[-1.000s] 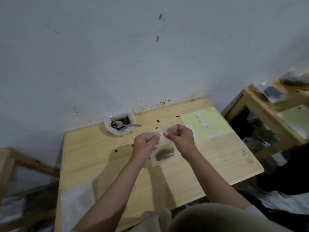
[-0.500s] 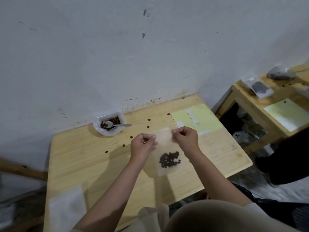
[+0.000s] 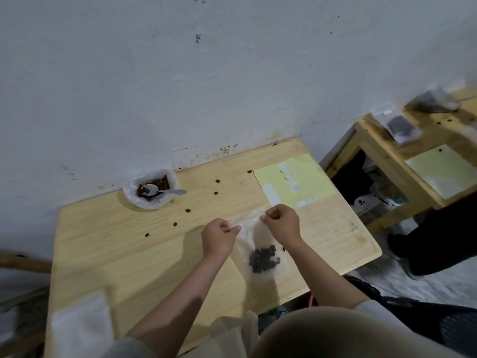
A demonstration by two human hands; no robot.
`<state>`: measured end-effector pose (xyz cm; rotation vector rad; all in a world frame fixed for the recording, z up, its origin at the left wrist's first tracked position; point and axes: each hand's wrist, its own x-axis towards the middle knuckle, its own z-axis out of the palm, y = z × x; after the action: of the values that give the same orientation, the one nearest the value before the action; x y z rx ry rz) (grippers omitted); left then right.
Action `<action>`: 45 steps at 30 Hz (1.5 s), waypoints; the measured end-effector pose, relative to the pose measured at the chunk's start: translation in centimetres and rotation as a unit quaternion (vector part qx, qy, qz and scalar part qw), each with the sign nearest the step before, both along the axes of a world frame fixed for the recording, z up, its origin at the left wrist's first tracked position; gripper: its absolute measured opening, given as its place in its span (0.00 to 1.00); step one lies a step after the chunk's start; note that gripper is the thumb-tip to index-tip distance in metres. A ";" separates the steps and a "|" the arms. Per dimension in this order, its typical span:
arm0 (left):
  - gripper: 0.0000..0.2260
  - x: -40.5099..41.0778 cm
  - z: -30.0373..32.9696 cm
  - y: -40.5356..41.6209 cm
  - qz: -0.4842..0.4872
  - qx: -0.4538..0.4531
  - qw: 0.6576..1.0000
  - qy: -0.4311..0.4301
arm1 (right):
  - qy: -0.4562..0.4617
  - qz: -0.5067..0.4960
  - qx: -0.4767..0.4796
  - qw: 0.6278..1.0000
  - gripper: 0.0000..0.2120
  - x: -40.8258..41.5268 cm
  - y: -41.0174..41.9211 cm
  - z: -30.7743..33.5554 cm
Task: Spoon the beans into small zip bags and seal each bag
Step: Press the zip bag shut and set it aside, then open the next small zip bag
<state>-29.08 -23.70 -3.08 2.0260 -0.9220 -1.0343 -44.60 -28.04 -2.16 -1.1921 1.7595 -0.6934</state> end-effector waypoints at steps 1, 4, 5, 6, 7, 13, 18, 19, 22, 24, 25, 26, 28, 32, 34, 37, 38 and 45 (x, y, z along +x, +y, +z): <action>0.10 -0.1 -0.2 -0.1 -0.002 0.002 1.000 -0.008 | 0.013 0.016 0.004 1.000 0.06 0.0 -0.3 -0.3; 0.15 0.0 -0.9 -0.5 -0.009 0.016 0.999 -0.027 | 0.044 0.054 0.021 0.997 0.08 0.0 -1.0 -1.1; 0.16 0.0 -1.1 -0.7 -0.012 0.022 0.999 -0.032 | 0.055 0.066 0.024 0.996 0.08 0.1 -1.2 -1.3; 0.17 0.1 -1.3 -0.8 -0.015 0.025 0.999 -0.034 | 0.071 0.080 0.023 0.994 0.09 0.1 -1.4 -1.5; 0.17 0.2 -1.5 -0.9 -0.018 0.024 0.999 -0.033 | 0.088 0.096 0.022 0.991 0.10 0.2 -1.6 -1.7; 0.21 1.3 -1.5 -0.9 -0.039 -0.030 0.998 -0.029 | 0.156 0.146 -0.023 0.977 0.13 1.5 -2.4 -1.9; 0.19 4.0 -1.0 0.2 -0.009 -0.072 0.996 -0.055 | 0.158 0.180 -0.083 0.967 0.10 4.5 -2.4 -1.2; 0.19 4.7 -0.9 0.5 -0.001 -0.078 0.995 -0.058 | 0.154 0.188 -0.089 0.966 0.10 5.3 -2.3 -1.1; 0.18 7.4 -0.8 2.1 0.021 -0.091 0.992 -0.080 | 0.139 0.213 -0.101 0.962 0.09 8.3 -1.6 -1.0; 0.18 9.4 -0.7 3.5 0.044 -0.091 0.990 -0.095 | 0.123 0.239 -0.098 0.958 0.10 10.5 -0.7 -0.9; 0.18 10.4 -0.6 4.4 0.058 -0.087 0.989 -0.101 | 0.116 0.254 -0.094 0.956 0.10 11.7 -0.1 -1.0; 0.18 11.4 -0.4 5.3 0.072 -0.079 0.988 -0.108 | 0.109 0.269 -0.089 0.953 0.11 13.0 0.6 -1.0; 0.18 13.5 -0.1 7.8 0.091 -0.077 0.983 -0.139 | 0.088 0.295 -0.068 0.949 0.11 15.7 2.3 -1.2; 0.16 17.9 -0.2 13.7 0.113 -0.076 0.965 -0.224 | 0.055 0.341 -0.044 0.937 0.09 21.1 6.8 -1.6; 0.17 19.7 -0.5 15.9 0.136 -0.039 0.958 -0.251 | 0.036 0.354 -0.031 0.934 0.08 22.9 8.7 -1.7; 0.20 22.1 -0.8 20.1 0.173 0.018 0.950 -0.259 | 0.024 0.381 -0.001 0.924 0.10 26.2 12.2 -2.0; 0.21 22.7 -1.0 21.3 0.180 0.030 0.950 -0.254 | 0.030 0.388 0.008 0.921 0.10 27.1 13.2 -2.2; 0.24 24.6 -1.6 24.2 0.148 0.086 0.960 -0.221 | 0.086 0.414 0.040 0.905 0.04 30.6 17.1 -2.6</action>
<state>-4.50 0.53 -4.70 2.5088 -0.7256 -0.5201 -14.01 -10.99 -4.74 -1.7971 1.2032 -0.0030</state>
